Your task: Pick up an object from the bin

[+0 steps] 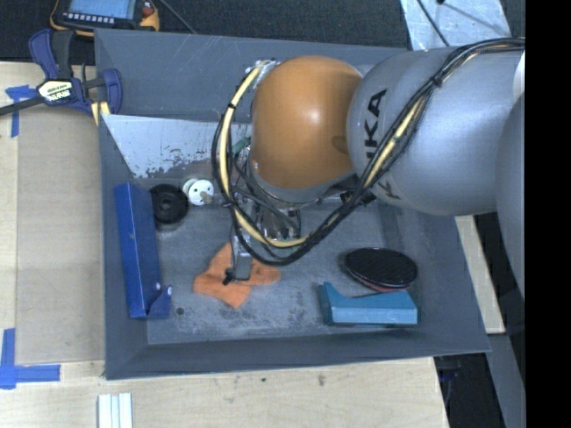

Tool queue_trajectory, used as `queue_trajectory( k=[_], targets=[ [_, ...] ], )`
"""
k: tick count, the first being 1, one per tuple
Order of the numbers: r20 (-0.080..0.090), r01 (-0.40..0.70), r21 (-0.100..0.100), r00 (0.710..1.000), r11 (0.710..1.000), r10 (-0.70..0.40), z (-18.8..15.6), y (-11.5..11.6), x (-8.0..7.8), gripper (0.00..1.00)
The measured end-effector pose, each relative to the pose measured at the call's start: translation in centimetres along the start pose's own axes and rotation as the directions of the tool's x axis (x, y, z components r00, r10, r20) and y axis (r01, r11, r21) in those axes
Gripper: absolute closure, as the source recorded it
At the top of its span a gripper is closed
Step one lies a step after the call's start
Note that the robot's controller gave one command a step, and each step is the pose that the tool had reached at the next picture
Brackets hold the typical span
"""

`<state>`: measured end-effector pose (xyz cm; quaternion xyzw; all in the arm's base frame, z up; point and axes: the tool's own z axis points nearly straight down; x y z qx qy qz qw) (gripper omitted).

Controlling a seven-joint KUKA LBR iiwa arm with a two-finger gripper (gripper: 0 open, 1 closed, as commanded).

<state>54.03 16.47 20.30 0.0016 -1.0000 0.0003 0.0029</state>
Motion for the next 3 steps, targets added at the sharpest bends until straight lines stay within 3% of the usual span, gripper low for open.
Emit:
queue_trajectory(
  k=[1, 2, 3],
  targets=[
    [0.008, -0.003, -0.002, 1.000, 1.000, 0.003, -0.5, -0.1, -0.2, 0.00],
    [0.013, 0.080, -0.001, 0.997, 0.997, -0.080, 4.7, -1.9, -0.4, 0.00],
    [0.006, 0.193, 0.001, 0.981, 0.981, -0.193, 7.3, -5.4, -0.3, 0.00]
  ],
)
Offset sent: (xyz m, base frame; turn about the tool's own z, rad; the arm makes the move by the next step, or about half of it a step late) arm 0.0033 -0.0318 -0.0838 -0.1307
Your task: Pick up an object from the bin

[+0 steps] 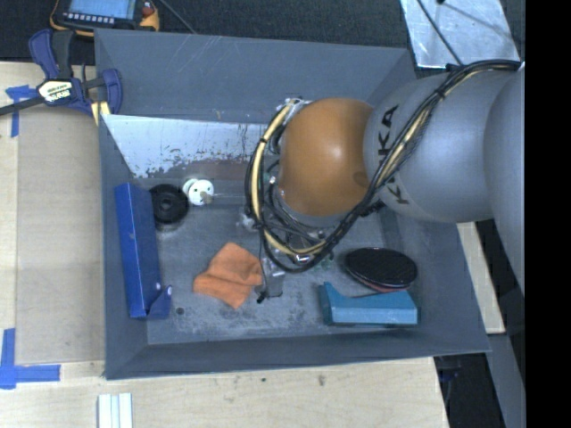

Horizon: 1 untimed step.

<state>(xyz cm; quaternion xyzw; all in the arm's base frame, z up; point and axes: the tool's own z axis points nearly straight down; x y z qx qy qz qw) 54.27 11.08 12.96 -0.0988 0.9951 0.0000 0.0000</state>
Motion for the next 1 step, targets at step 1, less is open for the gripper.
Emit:
queue_trajectory(
  k=[1],
  targets=[
    [0.006, -0.111, 0.000, 0.994, 0.994, 0.111, 4.68, 1.71, -0.84, 0.00]
  ],
)
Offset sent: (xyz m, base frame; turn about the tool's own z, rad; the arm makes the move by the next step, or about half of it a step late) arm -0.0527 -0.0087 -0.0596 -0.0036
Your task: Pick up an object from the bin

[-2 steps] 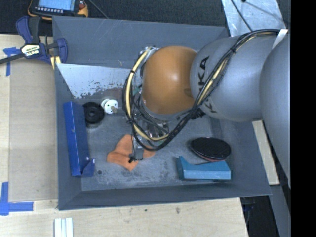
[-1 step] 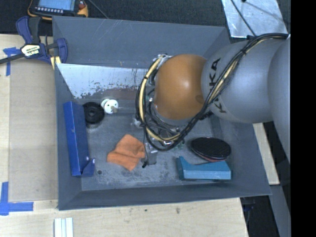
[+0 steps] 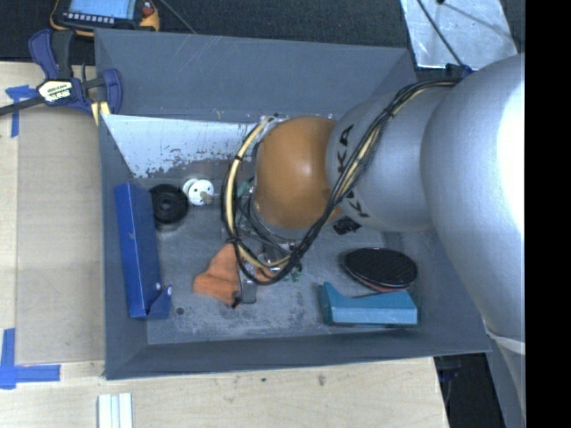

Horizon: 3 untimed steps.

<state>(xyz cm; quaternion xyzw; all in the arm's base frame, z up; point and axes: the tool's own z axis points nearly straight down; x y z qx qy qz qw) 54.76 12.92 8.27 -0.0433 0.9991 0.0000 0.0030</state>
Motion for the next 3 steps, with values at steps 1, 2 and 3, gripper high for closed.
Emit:
queue_trajectory(
  k=[1, 2, 3],
  targets=[
    [-0.002, 0.113, -0.001, 0.994, 0.994, -0.113, 1.2, -2.2, 5.9, 1.00],
    [-0.002, 0.113, -0.001, 0.994, 0.994, -0.113, 1.2, -2.2, 5.9, 1.00],
    [-0.010, 0.118, -0.001, 0.993, 0.993, -0.118, -5.0, -1.7, 5.6, 1.00]
  ],
)
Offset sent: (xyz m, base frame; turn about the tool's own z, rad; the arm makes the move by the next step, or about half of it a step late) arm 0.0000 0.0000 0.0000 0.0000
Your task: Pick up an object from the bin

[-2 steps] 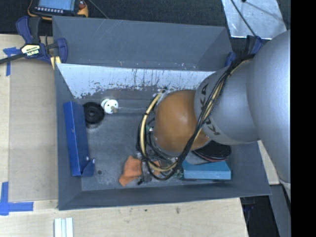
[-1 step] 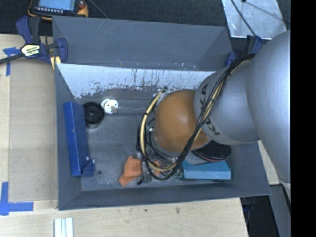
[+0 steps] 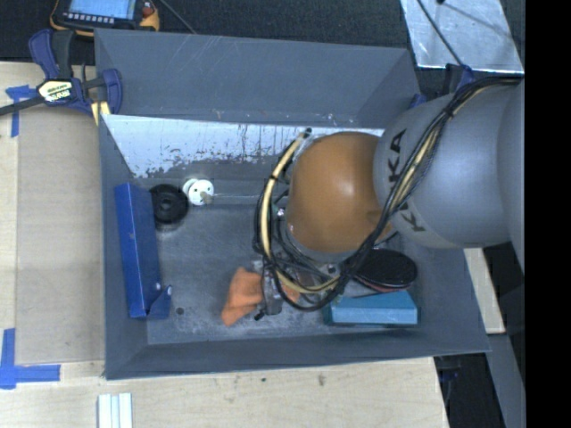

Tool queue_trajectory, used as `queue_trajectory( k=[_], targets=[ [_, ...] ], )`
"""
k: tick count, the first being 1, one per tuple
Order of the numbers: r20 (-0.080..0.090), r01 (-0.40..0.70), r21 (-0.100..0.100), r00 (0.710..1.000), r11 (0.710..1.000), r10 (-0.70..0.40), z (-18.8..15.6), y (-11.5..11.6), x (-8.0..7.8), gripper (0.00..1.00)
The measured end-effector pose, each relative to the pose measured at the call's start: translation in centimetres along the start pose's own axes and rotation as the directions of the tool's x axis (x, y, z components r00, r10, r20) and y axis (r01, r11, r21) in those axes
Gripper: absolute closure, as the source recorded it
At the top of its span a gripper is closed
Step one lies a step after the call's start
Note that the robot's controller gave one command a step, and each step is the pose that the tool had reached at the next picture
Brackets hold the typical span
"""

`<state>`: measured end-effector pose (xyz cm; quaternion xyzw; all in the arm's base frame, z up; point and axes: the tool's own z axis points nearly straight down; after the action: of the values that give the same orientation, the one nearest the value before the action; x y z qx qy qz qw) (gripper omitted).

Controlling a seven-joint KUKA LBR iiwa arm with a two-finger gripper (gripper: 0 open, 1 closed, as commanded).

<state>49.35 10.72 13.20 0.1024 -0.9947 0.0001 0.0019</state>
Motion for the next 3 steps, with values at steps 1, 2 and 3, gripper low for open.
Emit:
queue_trajectory(
  k=[1, 2, 3],
  targets=[
    [0.005, 0.001, -0.001, 1.000, 1.000, -0.001, -1.5, -0.1, -0.2, 1.00],
    [0.012, 0.176, 0.003, 0.984, 0.984, -0.176, 2.9, -2.0, 0.0, 1.00],
    [-0.006, 0.215, -0.002, 0.977, 0.977, -0.215, 0.8, -1.9, -0.4, 1.00]
  ],
)
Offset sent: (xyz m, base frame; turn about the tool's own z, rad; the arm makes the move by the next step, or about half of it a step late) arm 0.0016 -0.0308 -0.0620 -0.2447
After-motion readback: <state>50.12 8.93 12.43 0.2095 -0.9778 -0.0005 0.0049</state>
